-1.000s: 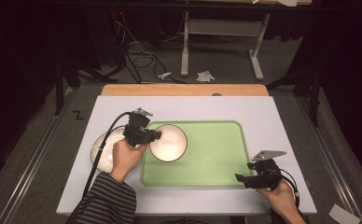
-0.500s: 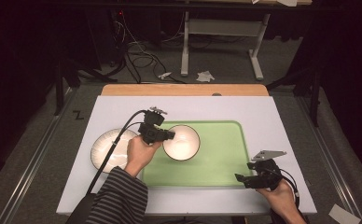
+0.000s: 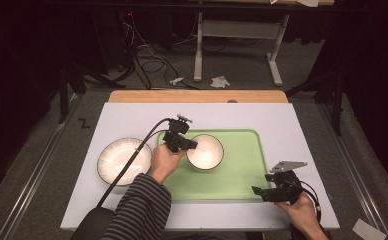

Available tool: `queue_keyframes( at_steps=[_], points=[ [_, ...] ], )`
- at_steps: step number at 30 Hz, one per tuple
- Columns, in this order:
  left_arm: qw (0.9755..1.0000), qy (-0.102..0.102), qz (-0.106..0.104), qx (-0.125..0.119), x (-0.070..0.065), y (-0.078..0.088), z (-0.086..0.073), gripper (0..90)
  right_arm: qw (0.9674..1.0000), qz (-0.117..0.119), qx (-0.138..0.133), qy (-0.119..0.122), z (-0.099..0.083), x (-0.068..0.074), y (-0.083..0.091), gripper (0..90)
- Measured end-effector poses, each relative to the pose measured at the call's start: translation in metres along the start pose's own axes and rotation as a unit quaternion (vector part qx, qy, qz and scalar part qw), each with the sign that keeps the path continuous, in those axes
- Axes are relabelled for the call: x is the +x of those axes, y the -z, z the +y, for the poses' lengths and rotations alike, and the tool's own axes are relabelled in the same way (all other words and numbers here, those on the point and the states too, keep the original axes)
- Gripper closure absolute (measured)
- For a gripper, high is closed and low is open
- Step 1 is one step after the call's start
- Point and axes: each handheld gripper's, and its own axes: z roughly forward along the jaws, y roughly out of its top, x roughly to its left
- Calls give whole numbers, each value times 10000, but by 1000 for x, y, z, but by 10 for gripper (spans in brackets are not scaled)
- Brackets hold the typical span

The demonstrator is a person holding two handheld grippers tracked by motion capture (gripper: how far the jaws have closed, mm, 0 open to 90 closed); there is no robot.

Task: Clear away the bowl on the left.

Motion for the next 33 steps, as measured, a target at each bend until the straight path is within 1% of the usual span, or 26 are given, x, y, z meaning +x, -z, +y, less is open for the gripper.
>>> queue_keyframes(
  at_steps=[3, 7, 9, 12, 15, 17, 20, 21, 22, 23, 25, 26, 28, 32, 33],
  points=[
    [10000, 63, -5, 37, 1, -8, 1, 820, 10000, -7, 22, 16, 0, 0, 0, 318],
    [9999, 123, -10, 55, -1, -18, 5, 820, 10000, 1, 32, 11, 0, 0, 0, 317],
    [9999, 147, 20, 59, -2, -23, 8, 820, 10000, 20, 29, -11, 0, 0, -1, 317],
    [9998, 190, 29, 66, -4, -30, 10, 820, 10000, -4, 27, -8, 0, 0, 0, 317],
    [9998, 127, 116, 125, -5, -36, 11, 819, 10000, -1, 12, 11, 0, 0, 0, 316],
    [9997, 204, 64, 117, -3, -37, 11, 819, 10000, 47, 33, -10, 0, 0, -1, 313],
    [9996, 230, 111, 145, 0, -39, 11, 822, 10000, 30, 43, -9, 0, -1, 0, 313],
    [9995, 222, 166, 164, 1, -40, 11, 823, 10000, 34, 43, -8, 0, 0, 0, 313],
    [9995, 218, 159, 164, 2, -41, 10, 825, 10000, 45, 40, -14, 0, 0, 0, 313],
    [9995, 259, 140, 135, 2, -41, 10, 824, 10000, 24, 47, -8, 0, 0, 0, 313],
    [9995, 214, 183, 159, 2, -40, 10, 824, 10000, 13, 27, 14, 0, 0, 0, 313],
    [9995, 187, 199, 178, 2, -40, 9, 825, 10000, 15, 49, -11, 0, 0, 0, 313],
    [9995, 165, 201, 193, 3, -39, 9, 824, 10000, 38, 65, -11, 0, 0, -1, 313],
    [9995, 73, 253, 166, 2, -39, 8, 818, 10000, 31, 74, -7, 0, 0, -1, 313],
    [9995, 78, 276, 157, 2, -38, 8, 805, 10000, 32, 67, 4, 0, 0, -1, 313]
  ],
)
